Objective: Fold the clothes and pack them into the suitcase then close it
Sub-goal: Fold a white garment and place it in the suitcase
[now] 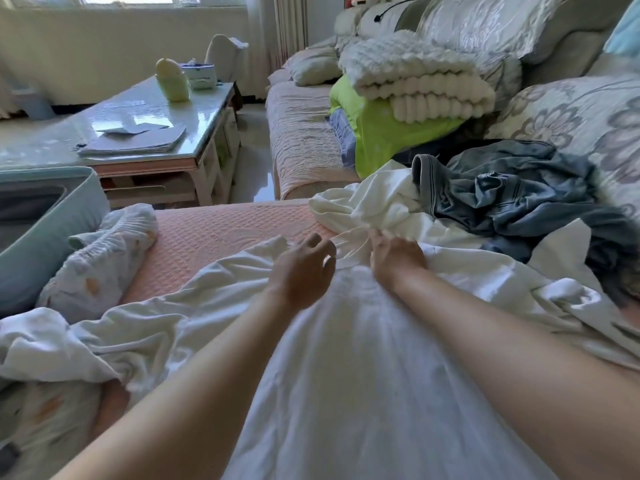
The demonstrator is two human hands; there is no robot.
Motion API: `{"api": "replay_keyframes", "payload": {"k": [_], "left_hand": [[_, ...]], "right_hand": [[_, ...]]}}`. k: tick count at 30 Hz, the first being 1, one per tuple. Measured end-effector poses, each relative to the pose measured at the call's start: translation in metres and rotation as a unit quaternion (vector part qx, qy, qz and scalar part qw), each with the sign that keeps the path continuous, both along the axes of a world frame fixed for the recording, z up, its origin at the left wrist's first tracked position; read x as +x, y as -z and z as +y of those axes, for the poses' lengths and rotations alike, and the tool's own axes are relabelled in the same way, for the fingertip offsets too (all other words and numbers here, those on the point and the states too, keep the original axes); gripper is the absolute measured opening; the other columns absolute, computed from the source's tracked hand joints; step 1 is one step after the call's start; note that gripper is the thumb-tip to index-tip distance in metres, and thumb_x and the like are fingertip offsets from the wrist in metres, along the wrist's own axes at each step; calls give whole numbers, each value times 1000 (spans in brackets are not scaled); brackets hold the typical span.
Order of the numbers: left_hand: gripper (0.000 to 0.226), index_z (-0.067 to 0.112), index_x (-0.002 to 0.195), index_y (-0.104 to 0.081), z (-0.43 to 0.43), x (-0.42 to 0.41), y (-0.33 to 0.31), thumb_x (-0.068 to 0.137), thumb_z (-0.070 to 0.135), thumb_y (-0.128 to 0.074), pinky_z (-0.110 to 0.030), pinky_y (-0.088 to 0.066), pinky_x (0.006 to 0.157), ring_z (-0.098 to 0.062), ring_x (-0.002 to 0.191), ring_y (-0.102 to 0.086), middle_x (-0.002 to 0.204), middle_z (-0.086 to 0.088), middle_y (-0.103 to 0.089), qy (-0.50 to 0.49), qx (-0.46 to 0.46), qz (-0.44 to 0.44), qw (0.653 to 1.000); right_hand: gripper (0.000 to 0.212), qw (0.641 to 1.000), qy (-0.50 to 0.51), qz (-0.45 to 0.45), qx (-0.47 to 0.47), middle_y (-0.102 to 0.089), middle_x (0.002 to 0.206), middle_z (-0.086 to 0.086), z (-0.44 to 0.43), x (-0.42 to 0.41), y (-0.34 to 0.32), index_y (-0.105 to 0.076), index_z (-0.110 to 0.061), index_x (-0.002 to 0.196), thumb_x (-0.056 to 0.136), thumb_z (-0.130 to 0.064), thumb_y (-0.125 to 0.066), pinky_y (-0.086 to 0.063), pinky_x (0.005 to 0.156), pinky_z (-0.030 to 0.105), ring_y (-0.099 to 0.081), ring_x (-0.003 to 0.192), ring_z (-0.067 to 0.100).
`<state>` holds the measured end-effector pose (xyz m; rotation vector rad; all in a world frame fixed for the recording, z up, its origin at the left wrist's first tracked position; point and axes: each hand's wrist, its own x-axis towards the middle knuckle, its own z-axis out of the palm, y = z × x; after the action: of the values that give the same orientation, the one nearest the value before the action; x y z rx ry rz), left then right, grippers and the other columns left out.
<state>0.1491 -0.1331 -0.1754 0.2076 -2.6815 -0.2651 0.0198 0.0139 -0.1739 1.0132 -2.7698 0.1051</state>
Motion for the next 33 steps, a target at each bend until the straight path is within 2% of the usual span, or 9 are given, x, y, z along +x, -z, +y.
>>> {"api": "replay_keyframes", "payload": {"k": [3, 6, 10, 13, 17, 23, 27, 29, 33], "left_hand": [[57, 39, 152, -27, 15, 13, 12, 99, 58, -32, -46, -20, 118, -22, 149, -17, 161, -1, -23, -6, -23, -235, 972], [62, 36, 157, -8, 27, 15, 5, 101, 56, -24, -52, -6, 122, -23, 153, 3, 166, -4, -2, -69, -29, -307, 949], [58, 30, 155, -21, 79, 4, -21, 101, 45, -34, -49, -10, 121, -28, 151, -9, 165, -4, -13, -47, -54, -255, 964], [53, 29, 152, -31, 134, -11, -38, 101, 40, -41, -44, -23, 116, -25, 145, -26, 159, 0, -30, 30, -47, -186, 981], [49, 28, 146, -42, 212, -36, -49, 98, 32, -50, -41, -33, 110, -23, 138, -36, 151, 1, -40, 120, -14, -147, 982], [67, 30, 152, -26, 292, -59, -36, 91, 25, -52, -43, -35, 109, -26, 141, -32, 156, -1, -29, 147, -16, -279, 949], [68, 32, 154, -21, 306, -63, -29, 92, 24, -48, -42, -36, 107, -28, 139, -35, 156, -2, -30, 118, 6, -318, 941], [68, 28, 155, -22, 307, -67, -35, 94, 23, -52, -44, -44, 103, -31, 132, -44, 151, -7, -38, 115, 44, -274, 954], [78, 27, 155, -21, 300, -68, -58, 89, 12, -61, -47, -53, 90, -32, 122, -53, 149, -6, -37, 136, 86, -120, 980]], "right_hand": [[52, 998, -27, 20, -59, -60, 125, 10, 28, 27, 5, -44, -19, 145, 93, -25, -48, -41, 95, 44, -57, 115, 34], [62, 992, -22, -118, 30, -22, 164, 7, 65, 42, 10, -21, -22, 159, 103, -46, -34, -14, 120, 41, -20, 151, 24], [59, 976, -50, -207, -48, -20, 166, 2, 119, 35, -7, -23, -23, 159, 105, -42, -37, -12, 121, 33, -17, 152, 19], [45, 984, -40, -106, -140, -52, 144, 4, 161, 26, -28, -50, -20, 144, 99, -25, -48, -33, 109, 41, -47, 132, 27], [47, 988, 72, -45, -129, -57, 136, 6, 227, 5, -39, -60, -19, 133, 87, -19, -49, -40, 99, 43, -52, 122, 31], [56, 966, 247, -78, -17, -43, 142, 14, 303, -10, -20, -37, -20, 147, 97, -41, -50, -38, 103, 41, -44, 127, 34], [36, 953, 262, -150, -10, -49, 139, 12, 317, -10, -15, -52, -24, 130, 99, -41, -49, -35, 105, 36, -42, 129, 31], [13, 954, 245, -158, -72, -55, 130, 8, 318, -9, -20, -57, -28, 110, 99, -29, -49, -39, 97, 34, -49, 122, 29], [17, 934, 157, -131, -294, -57, 112, 6, 304, 6, -38, -54, -22, 102, 93, -8, -48, -47, 74, 36, -59, 92, 27]]}}
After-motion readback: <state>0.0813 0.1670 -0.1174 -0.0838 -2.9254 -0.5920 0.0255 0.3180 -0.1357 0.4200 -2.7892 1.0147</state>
